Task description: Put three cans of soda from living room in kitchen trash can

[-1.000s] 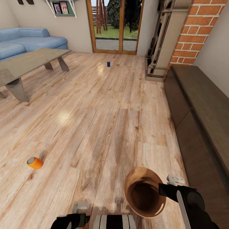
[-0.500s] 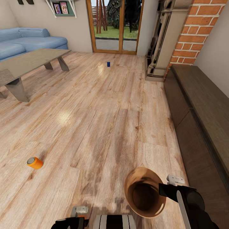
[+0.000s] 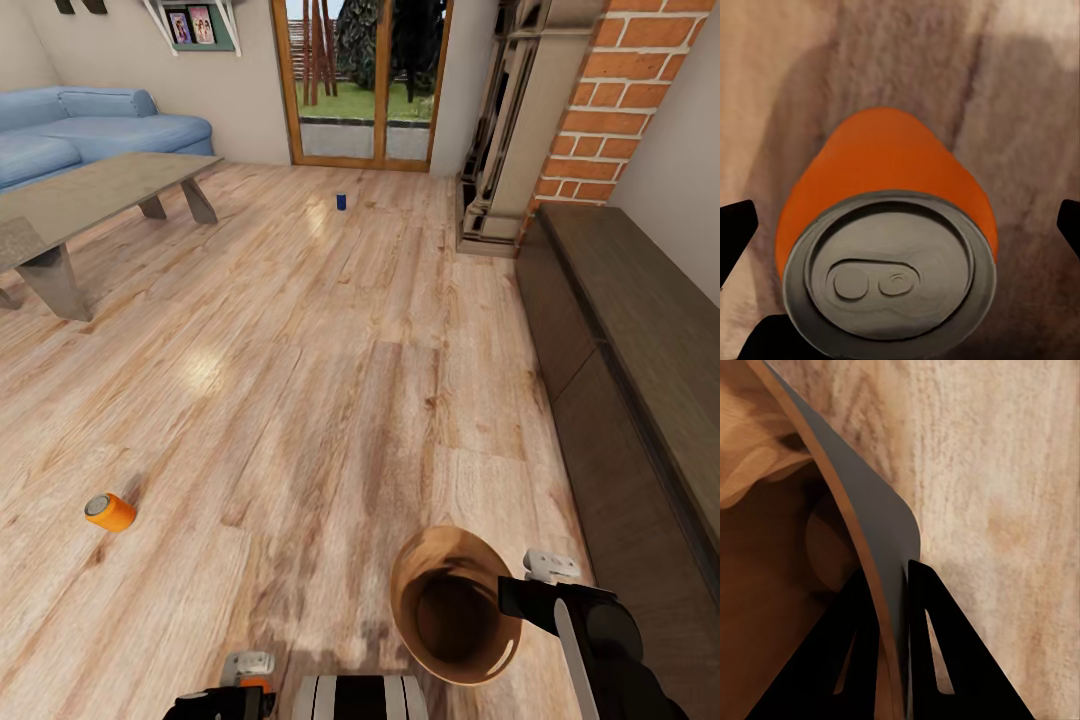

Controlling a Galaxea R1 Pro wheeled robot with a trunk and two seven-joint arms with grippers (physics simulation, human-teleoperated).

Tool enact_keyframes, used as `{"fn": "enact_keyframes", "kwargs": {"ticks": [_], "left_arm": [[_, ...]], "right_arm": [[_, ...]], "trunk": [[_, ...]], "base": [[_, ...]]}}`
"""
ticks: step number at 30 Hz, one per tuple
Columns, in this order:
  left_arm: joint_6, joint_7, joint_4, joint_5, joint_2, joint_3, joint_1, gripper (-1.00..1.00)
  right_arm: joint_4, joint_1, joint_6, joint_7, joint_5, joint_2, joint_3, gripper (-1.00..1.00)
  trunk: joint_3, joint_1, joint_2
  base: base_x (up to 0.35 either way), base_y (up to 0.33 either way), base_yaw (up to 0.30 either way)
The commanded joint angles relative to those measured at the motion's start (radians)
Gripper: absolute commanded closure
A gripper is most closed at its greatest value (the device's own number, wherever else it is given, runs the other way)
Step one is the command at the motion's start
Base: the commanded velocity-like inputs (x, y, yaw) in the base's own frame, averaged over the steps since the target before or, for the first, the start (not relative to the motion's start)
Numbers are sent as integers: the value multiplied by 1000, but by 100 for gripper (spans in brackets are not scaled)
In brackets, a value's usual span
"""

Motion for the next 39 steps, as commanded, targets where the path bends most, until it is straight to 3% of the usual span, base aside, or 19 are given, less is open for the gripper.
{"fn": "enact_keyframes", "kwargs": {"ticks": [1, 16, 17, 31, 35, 39], "left_arm": [[-9, 1, 10, 0, 0, 0, -4, -100], [-29, 53, 60, 0, 1, 1, -11, -100], [-29, 54, 61, 0, 1, 1, -11, 100], [-46, 48, 34, -3, -7, -2, -11, 100], [5, 39, -182, -1, -3, -14, -6, 100], [224, 35, -496, 0, 12, -18, 20, 100]], "right_arm": [[0, 0, 1, 4, -18, 0, 0, 100], [1, 1, 1, 3, -18, 0, 0, 100], [1, 0, 1, 3, -18, 0, 0, 100], [3, 1, 1, 3, -18, 0, -1, 100], [2, 1, 1, 3, -17, -2, -2, 100], [3, 0, 1, 3, -18, -2, -2, 100]], "trunk": [[0, 0, 0], [0, 0, 0], [0, 0, 0], [0, 0, 0], [0, 0, 0], [0, 0, 0]], "base": [[0, 0, 0], [0, 0, 0], [0, 0, 0], [0, 0, 0], [0, 0, 0], [0, 0, 0]]}}
